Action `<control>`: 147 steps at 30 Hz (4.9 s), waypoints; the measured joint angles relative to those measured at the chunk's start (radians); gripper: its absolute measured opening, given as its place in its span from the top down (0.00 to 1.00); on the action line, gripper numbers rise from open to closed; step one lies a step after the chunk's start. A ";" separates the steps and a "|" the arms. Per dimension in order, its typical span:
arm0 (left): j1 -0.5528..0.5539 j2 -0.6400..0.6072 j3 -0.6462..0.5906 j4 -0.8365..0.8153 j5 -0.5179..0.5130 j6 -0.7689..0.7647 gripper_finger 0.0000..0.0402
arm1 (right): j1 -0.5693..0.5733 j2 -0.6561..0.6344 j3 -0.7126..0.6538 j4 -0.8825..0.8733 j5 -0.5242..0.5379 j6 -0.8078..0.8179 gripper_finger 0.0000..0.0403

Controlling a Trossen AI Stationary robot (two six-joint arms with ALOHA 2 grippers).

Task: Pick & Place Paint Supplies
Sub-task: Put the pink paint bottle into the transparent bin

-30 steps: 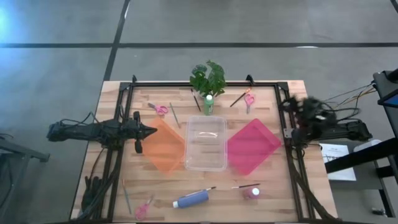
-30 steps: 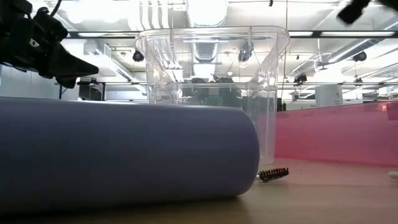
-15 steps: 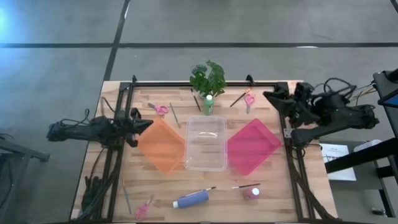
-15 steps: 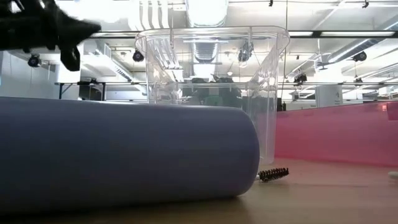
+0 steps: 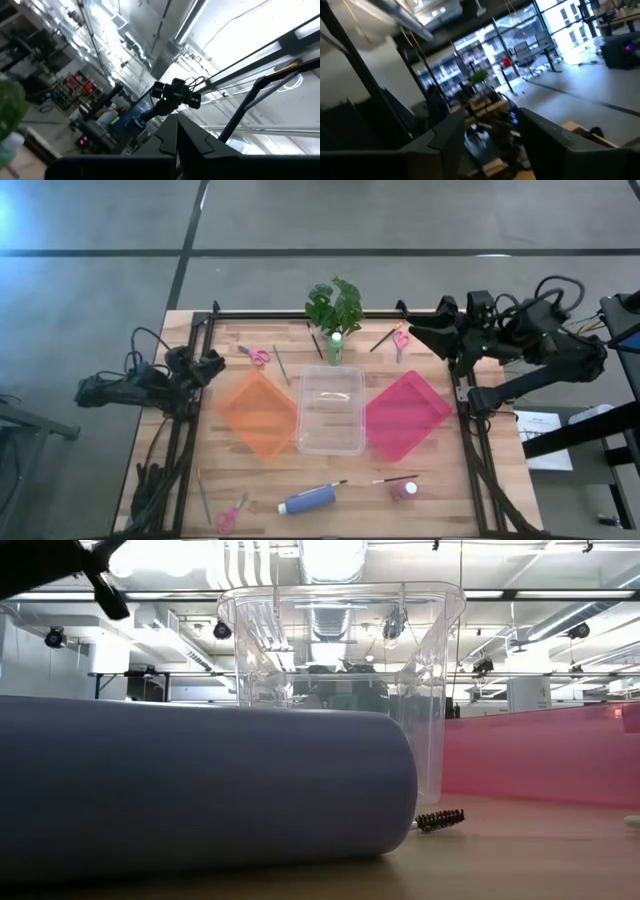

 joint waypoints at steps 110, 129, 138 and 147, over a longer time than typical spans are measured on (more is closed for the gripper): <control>-0.049 0.882 1.005 -0.845 -0.029 0.746 0.42 | 0.731 0.573 0.040 -0.847 -0.107 0.816 0.56; -0.052 0.882 1.005 -0.844 -0.013 0.726 0.42 | 0.700 0.605 0.076 -0.877 -0.127 0.743 0.29; -0.051 0.882 1.005 -0.848 -0.013 0.725 0.42 | 0.700 0.624 0.066 -0.916 -0.134 0.726 0.27; -0.051 0.882 1.005 -0.855 -0.013 0.725 0.42 | 0.701 0.626 0.024 -0.887 -0.134 0.736 0.27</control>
